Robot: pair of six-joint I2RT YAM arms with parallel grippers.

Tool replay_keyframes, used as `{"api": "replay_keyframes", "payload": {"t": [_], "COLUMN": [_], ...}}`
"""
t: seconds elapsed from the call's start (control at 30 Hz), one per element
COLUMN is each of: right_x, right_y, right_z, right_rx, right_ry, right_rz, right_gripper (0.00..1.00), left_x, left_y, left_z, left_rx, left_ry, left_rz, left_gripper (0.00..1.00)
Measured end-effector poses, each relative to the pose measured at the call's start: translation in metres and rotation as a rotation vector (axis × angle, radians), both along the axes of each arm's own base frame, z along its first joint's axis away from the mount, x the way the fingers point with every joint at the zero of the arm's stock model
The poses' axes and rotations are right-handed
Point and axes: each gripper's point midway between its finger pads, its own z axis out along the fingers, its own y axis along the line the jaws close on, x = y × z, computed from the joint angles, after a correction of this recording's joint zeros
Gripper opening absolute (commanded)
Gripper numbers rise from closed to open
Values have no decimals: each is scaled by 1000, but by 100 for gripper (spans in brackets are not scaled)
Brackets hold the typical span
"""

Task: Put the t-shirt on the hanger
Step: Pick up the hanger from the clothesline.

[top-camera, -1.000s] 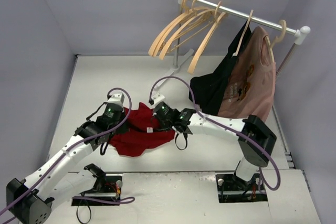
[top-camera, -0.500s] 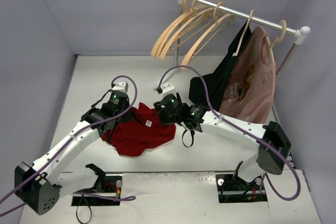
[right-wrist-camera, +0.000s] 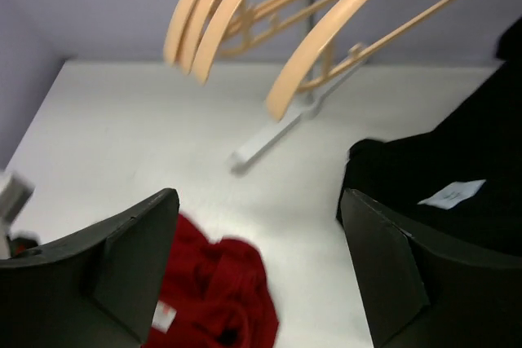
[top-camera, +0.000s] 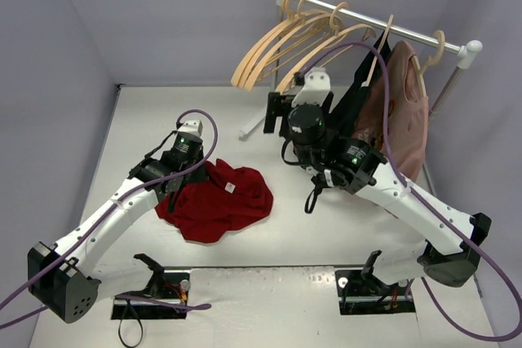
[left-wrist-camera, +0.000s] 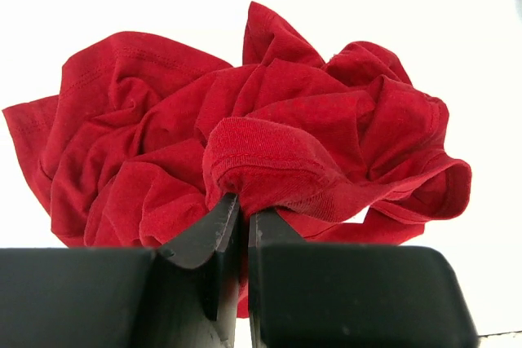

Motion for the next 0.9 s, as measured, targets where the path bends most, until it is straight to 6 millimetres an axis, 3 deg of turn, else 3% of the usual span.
{"api": "replay_keyframes", "payload": {"t": [0.2, 0.37, 0.6, 0.73, 0.9], "right_x": [57, 103, 146, 166, 175], "right_y": [-44, -63, -59, -72, -88], "right_z": [42, 53, 34, 15, 8], "right_rx": [32, 34, 13, -2, -3], "right_ry": [-74, -106, -95, -75, -66], "right_rz": [-286, -472, -561, -615, -655], "right_gripper": [85, 85, 83, 80, 79], "left_x": [-1, -6, -12, -14, -17], "left_y": [0, 3, 8, 9, 11], "left_z": [0, 5, 12, 11, 11], "left_rx": [-1, -7, -19, -20, -18], "left_ry": [1, -12, -36, -38, -38], "left_rz": [-2, -1, 2, 1, 0], "left_gripper": [0, 0, 0, 0, 0]}}
